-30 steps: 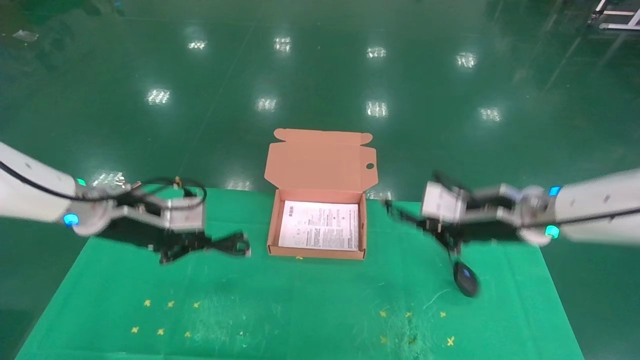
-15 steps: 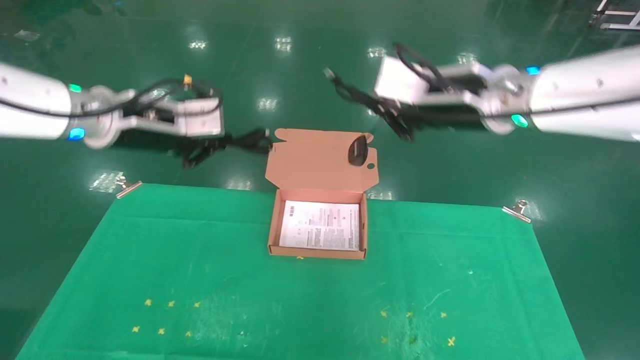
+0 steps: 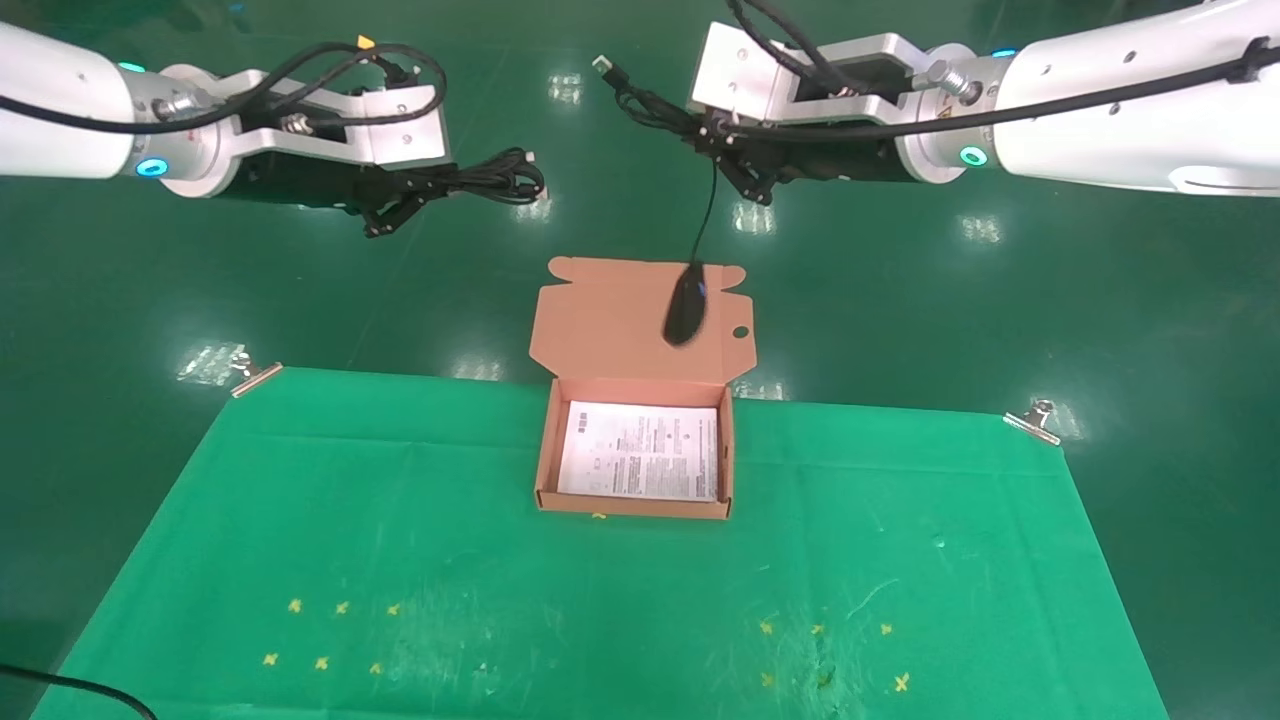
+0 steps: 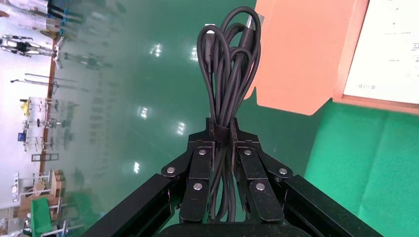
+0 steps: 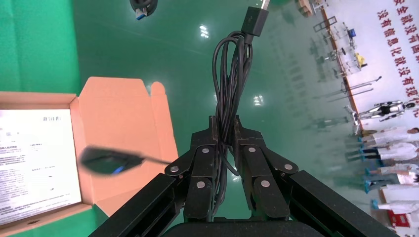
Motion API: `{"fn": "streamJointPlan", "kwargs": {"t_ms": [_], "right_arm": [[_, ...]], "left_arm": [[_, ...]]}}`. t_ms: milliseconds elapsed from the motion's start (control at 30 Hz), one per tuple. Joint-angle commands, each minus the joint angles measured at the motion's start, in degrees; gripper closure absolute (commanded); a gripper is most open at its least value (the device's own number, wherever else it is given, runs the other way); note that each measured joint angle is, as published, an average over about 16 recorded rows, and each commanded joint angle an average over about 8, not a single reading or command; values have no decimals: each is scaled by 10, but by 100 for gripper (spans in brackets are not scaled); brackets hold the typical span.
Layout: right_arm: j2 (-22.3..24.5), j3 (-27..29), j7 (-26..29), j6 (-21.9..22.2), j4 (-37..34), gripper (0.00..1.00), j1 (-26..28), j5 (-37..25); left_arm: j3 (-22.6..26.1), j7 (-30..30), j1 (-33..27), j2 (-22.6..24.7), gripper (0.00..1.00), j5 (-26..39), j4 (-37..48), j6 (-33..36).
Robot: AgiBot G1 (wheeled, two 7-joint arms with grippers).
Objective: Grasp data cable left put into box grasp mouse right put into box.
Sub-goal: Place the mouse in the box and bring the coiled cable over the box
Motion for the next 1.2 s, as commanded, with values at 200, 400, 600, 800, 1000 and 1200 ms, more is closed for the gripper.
{"fn": "streamJointPlan", "kwargs": {"t_ms": [200,400,600,800,1000,1200], "right_arm": [[-18,-4,-14,6,-26,100,-15,5],[-47,-10,-38,16,-77,100,-32,10],[-77,-11,-67,10,-118,100,-52,32],[-98,-12,-89,2,-138,100,-66,55],[-108,-20,-102,14,-145,100,-81,90],[-111,-36,-108,41,-166,100,-105,129]], "left_arm": [[11,-14,3,-4,100,24,5,0],[30,-51,8,-15,100,71,2,4],[46,-102,13,-32,100,116,-18,16],[57,-155,15,-47,100,155,-34,31],[62,-200,15,-58,100,183,-49,43],[64,-222,18,-64,100,194,-68,48]]}}
